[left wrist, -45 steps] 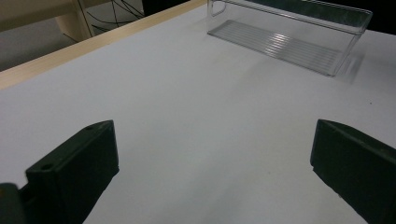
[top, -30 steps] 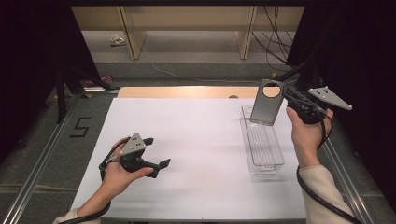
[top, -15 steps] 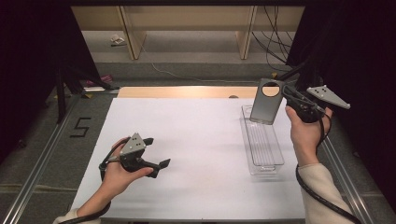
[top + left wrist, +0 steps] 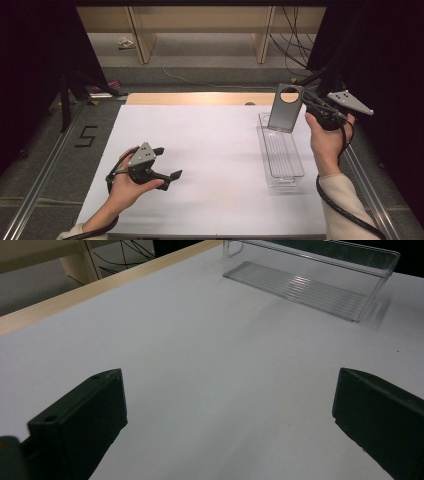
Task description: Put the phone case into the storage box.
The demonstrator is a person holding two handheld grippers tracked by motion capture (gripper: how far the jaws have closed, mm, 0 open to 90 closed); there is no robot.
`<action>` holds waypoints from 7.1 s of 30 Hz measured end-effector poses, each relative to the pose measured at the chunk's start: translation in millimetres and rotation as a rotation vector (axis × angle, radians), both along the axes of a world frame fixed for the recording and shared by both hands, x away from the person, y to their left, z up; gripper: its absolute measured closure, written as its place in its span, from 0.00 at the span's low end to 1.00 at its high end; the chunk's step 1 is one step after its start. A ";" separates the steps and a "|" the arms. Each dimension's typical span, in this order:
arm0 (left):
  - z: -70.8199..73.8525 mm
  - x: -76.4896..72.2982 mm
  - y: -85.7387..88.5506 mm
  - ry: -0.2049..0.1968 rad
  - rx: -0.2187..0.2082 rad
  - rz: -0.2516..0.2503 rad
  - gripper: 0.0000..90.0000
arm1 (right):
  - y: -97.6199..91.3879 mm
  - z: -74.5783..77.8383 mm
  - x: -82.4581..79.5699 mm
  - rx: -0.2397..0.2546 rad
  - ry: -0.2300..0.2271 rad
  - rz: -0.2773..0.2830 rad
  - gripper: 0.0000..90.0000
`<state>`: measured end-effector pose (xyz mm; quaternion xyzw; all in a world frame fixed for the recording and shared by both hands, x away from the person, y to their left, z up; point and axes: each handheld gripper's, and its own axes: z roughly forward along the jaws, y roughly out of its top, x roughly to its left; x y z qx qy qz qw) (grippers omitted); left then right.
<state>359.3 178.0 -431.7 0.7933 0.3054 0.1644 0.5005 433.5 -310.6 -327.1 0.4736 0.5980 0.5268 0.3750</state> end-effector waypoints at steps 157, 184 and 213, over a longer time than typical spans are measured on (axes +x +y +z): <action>-0.1 0.6 0.9 0.001 0.002 0.005 0.00 | 1.1 -9.1 30.1 -0.002 0.003 -0.022 0.95; -0.6 0.9 0.8 0.004 0.002 0.005 0.00 | 3.5 -13.0 36.9 -0.002 0.009 -0.023 0.95; -0.7 1.1 1.3 0.004 0.002 0.006 0.00 | 6.3 -16.2 43.4 -0.010 0.005 -0.027 0.95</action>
